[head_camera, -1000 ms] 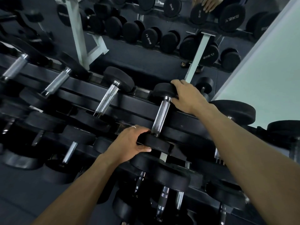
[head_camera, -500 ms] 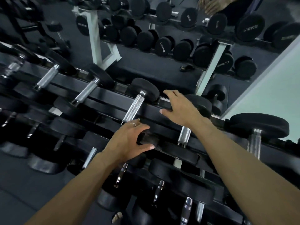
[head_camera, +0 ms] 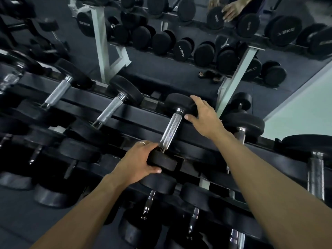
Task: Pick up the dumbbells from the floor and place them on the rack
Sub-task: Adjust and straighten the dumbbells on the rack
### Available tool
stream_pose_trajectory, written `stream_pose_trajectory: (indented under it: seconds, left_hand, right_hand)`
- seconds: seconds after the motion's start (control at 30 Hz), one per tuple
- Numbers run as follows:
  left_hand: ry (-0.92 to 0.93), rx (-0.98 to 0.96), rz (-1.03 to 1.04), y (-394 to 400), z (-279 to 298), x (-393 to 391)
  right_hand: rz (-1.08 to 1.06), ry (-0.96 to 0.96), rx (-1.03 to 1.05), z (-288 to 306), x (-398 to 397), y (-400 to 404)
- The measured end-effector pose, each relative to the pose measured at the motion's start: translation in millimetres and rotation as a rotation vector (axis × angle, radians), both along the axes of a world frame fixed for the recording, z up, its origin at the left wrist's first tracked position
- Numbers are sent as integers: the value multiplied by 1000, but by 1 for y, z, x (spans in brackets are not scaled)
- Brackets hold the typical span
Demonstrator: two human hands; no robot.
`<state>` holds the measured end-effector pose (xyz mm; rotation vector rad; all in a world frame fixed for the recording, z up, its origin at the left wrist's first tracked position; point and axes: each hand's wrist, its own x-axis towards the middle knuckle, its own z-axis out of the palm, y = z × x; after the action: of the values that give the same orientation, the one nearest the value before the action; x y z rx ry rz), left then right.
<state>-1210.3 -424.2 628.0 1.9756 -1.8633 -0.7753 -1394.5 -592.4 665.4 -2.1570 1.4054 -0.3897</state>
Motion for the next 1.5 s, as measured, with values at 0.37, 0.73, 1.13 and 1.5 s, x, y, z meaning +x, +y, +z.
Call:
stream_pose_trajectory:
  seconds: [0.37, 0.73, 1.13, 1.5]
  left_hand:
    - [140, -37, 72, -8, -8, 1]
    - [235, -37, 112, -4, -8, 0]
    - [114, -14, 94, -2, -14, 7]
    - [28, -65, 219, 26, 18, 48]
  right_hand:
    - [56, 86, -70, 3, 11, -14]
    - [87, 190, -98, 10, 20, -18]
    - [146, 228, -146, 22, 21, -13]
    - [296, 137, -253, 36, 79, 12]
